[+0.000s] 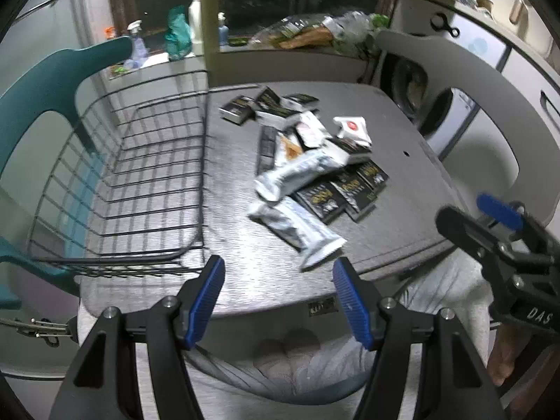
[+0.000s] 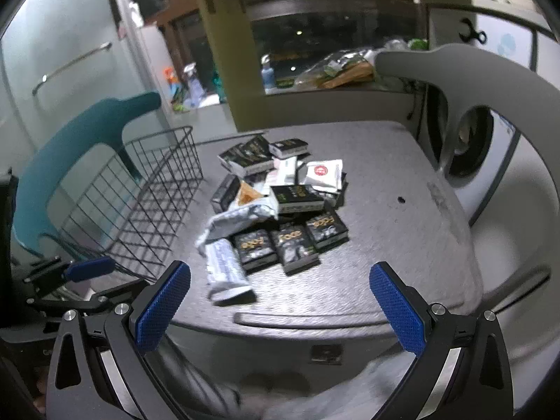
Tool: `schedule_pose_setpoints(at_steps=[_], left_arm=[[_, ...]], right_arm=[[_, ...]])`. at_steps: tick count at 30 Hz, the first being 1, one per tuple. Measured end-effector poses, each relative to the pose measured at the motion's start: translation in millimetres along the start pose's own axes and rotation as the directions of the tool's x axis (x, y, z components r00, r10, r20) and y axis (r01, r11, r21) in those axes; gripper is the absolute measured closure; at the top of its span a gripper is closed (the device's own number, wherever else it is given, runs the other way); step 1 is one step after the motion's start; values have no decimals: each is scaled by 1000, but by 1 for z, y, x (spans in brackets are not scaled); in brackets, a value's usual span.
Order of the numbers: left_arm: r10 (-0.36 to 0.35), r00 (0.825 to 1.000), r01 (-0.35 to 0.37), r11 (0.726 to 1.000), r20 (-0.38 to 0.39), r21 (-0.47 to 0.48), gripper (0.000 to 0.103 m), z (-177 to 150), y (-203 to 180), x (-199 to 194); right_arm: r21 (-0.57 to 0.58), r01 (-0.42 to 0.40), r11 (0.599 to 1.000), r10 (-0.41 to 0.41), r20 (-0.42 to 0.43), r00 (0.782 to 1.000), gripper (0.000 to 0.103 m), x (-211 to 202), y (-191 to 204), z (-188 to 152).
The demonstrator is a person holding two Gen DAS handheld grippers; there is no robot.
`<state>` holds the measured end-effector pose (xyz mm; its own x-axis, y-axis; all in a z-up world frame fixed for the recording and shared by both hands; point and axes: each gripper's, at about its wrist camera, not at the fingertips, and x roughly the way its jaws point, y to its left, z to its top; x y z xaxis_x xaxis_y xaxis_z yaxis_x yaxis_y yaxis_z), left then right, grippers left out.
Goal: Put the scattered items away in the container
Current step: 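Grasp the white snack bar with the left gripper while the right grasps a black Face pack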
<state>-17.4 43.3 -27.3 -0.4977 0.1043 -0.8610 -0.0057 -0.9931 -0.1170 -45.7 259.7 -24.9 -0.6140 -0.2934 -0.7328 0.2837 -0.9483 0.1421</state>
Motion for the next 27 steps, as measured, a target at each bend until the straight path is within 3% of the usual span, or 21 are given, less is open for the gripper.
schedule_pose_setpoints(at_steps=[9,27], left_arm=[[-60,995,54,996,-84,-67,34,18,-14,46],[-23,981,-1,992,-192,-128,33,35,-8,125]], right_arm=[[-90,-10,996,8,-29,1000,2,20,-6,-4],[-103,-54,993,36,-168,985,2,114,-31,-18]])
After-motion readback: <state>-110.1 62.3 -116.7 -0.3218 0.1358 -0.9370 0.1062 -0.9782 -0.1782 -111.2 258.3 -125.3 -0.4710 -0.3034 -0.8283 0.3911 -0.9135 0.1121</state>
